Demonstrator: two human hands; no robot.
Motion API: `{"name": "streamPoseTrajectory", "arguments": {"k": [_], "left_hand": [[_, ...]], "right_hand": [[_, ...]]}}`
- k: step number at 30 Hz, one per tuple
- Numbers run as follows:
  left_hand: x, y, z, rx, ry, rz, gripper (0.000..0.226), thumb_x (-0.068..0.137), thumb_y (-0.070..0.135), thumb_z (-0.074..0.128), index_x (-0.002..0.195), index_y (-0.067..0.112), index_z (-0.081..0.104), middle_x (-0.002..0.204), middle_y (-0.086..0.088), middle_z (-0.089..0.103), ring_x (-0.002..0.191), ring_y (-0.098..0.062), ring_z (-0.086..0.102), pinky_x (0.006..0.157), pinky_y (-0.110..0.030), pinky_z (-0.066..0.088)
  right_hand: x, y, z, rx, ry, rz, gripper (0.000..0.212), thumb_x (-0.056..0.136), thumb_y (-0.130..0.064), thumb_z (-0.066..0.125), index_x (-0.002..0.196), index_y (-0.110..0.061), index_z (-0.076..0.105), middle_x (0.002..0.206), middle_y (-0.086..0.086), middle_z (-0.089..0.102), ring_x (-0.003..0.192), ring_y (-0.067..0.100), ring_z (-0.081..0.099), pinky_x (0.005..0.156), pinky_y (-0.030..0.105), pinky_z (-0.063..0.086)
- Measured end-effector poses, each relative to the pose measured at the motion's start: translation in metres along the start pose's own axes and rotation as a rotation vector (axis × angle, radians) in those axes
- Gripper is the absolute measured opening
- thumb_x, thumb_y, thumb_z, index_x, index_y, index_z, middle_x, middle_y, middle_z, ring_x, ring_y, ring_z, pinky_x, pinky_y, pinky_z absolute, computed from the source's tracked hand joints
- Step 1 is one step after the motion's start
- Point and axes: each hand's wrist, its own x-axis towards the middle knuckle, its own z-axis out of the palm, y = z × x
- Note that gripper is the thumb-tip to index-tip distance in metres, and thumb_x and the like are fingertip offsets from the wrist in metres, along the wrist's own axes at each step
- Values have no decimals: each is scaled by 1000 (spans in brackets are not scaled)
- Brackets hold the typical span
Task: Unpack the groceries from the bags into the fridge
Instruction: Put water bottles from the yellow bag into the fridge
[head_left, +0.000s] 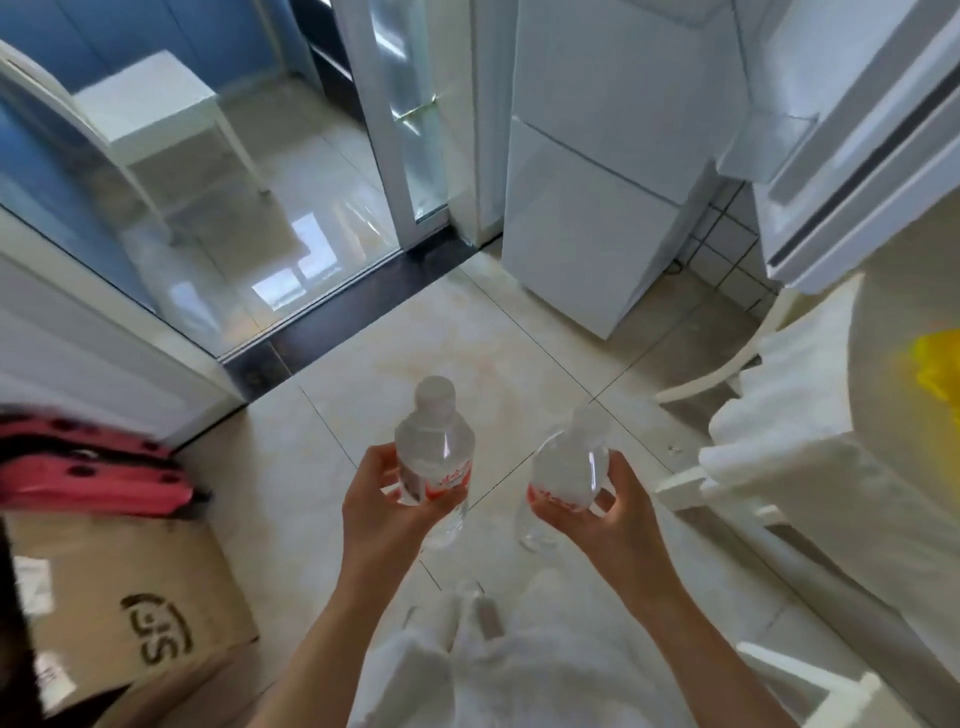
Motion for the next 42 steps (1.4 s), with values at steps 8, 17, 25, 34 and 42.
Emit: {"name": "streamPoseTrajectory", "arguments": {"k": [8, 17, 25, 34, 42], "left_hand": [[76, 16, -9, -45, 31, -26, 56, 54, 15, 93, 97, 26, 59, 97, 12, 66, 93, -1, 61, 66, -13, 47], [208, 79, 39, -35, 55, 34, 60, 49, 40, 88, 99, 35, 55, 100, 21, 63, 96, -4, 62, 72, -11, 44], [324, 150, 89, -34, 22, 125, 61, 51, 33, 91, 102, 26, 59, 102, 11, 67, 97, -12, 64, 80, -20, 50], [444, 202, 134, -53, -111, 160, 60, 48, 27, 93, 99, 27, 61, 97, 11, 68, 95, -11, 64, 71, -17, 51], [594, 271, 167, 1, -291, 232, 62, 48, 35, 95, 99, 38, 59, 97, 17, 68, 95, -5, 66, 84, -32, 56]], "right_hand": [[82, -37, 35, -5, -49, -3, 62, 57, -15, 90, 110, -16, 58, 102, -6, 68, 88, 0, 66, 67, 9, 50], [225, -91, 33, 29, -90, -26, 65, 57, -21, 91, 112, -26, 57, 100, -15, 68, 91, 2, 67, 70, 17, 54], [348, -146, 13, -1, -79, -84, 65, 61, -26, 89, 115, -29, 54, 103, -16, 66, 94, -3, 64, 69, 15, 53], [455, -173, 0, 4, 103, -22, 52, 60, -28, 89, 100, -32, 56, 87, -9, 71, 83, 9, 69, 76, 38, 59], [574, -229, 2, 59, 294, -34, 71, 56, -37, 89, 117, -30, 55, 107, -13, 68, 98, 1, 65, 85, 28, 55]]}}
